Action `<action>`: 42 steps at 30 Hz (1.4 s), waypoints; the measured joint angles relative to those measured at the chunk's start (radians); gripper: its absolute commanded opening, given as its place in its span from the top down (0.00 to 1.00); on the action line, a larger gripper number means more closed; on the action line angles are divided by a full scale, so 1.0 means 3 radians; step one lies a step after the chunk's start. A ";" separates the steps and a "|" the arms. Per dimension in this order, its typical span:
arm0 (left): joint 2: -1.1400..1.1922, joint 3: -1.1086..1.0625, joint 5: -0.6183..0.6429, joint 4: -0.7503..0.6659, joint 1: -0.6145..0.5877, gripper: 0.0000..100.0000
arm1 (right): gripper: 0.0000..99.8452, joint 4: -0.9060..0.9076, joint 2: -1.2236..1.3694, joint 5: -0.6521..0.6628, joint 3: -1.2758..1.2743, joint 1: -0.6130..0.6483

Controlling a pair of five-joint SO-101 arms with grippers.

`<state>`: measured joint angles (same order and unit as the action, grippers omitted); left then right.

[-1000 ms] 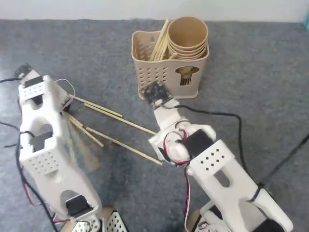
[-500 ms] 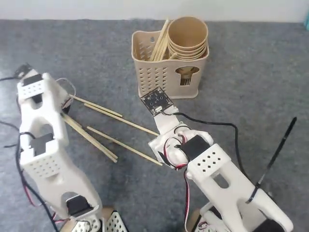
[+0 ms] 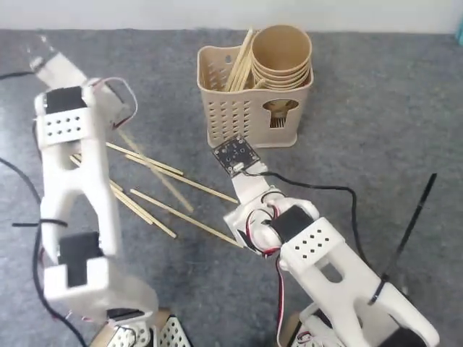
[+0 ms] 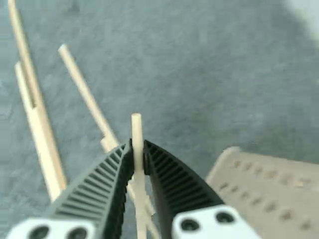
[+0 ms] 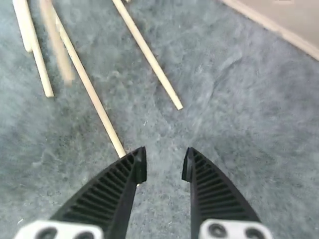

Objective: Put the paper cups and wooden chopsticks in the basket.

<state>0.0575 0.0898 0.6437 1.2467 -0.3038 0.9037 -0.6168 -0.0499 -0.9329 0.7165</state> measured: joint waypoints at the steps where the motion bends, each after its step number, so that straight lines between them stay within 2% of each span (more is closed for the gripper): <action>1: -0.0087 0.0056 0.0000 -0.0051 0.0036 0.99 | 0.87 -0.0020 0.0000 0.0000 -0.0010 -0.0005; 8: -0.0834 0.0522 0.0000 -0.0450 0.0230 0.99 | 0.87 -0.0046 0.0000 0.0000 -0.0015 -0.0005; 16: -0.1427 0.0614 -0.0378 -0.1447 0.0762 0.99 | 0.87 -0.0240 0.0000 0.0000 -0.0143 -0.0005; 21: -0.1453 0.0312 -0.0941 -0.2445 0.0936 0.99 | 0.87 -0.0251 0.0000 0.0000 -0.0143 -0.0005; 25: -0.1458 -0.0199 -0.1447 -0.3176 0.1258 0.99 | 0.87 -0.0251 0.0000 0.0000 -0.0143 -0.0005; 30: -0.1458 -0.0614 -0.2000 -0.3319 0.1667 0.99 | 0.87 -0.0251 0.0000 0.0133 -0.0143 -0.0005; 37: -0.1437 -0.0731 -0.2036 -0.3330 0.1749 0.99 | 0.87 -0.0251 0.0000 0.0174 -0.0143 -0.0005; 42: -0.1135 -0.0731 -0.2046 -0.3396 0.1749 0.99 | 0.87 -0.0251 0.0000 0.0174 -0.0143 -0.0005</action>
<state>-0.2831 -0.1297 0.0299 0.2279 0.2209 0.8286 -0.6168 0.0023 -0.9759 0.7150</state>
